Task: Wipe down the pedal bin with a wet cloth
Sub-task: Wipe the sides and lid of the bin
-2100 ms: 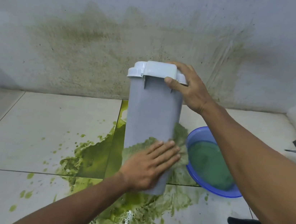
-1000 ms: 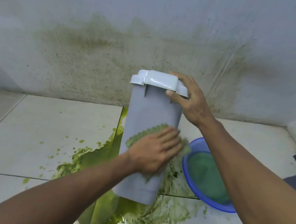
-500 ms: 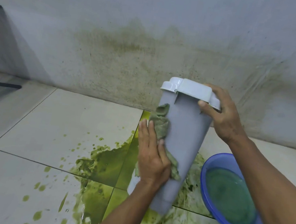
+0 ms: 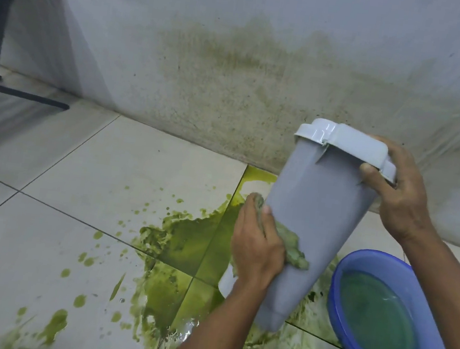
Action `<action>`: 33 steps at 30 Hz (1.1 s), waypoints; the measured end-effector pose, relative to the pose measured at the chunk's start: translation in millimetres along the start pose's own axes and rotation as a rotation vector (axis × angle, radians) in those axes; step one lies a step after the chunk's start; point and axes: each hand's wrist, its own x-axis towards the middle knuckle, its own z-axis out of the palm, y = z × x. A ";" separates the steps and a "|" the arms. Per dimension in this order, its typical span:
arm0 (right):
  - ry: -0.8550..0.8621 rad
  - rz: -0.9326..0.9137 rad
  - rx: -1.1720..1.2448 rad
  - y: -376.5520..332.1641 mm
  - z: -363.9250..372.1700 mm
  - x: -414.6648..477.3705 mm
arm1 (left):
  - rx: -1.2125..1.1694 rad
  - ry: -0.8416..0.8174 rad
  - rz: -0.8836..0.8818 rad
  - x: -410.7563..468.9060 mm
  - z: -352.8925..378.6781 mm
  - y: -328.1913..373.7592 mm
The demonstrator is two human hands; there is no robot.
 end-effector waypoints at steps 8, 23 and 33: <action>0.009 0.004 0.022 -10.5 -0.2 -8.0 | 0.023 0.215 -0.420 -53.2 -13.0 -52.4; 0.015 0.040 -0.099 -9.8 -2.8 -7.4 | 0.065 -0.044 0.115 14.2 12.8 26.1; 0.002 -0.027 -0.062 -15.0 0.7 -19.8 | -0.011 0.286 -0.271 -63.1 1.7 -36.0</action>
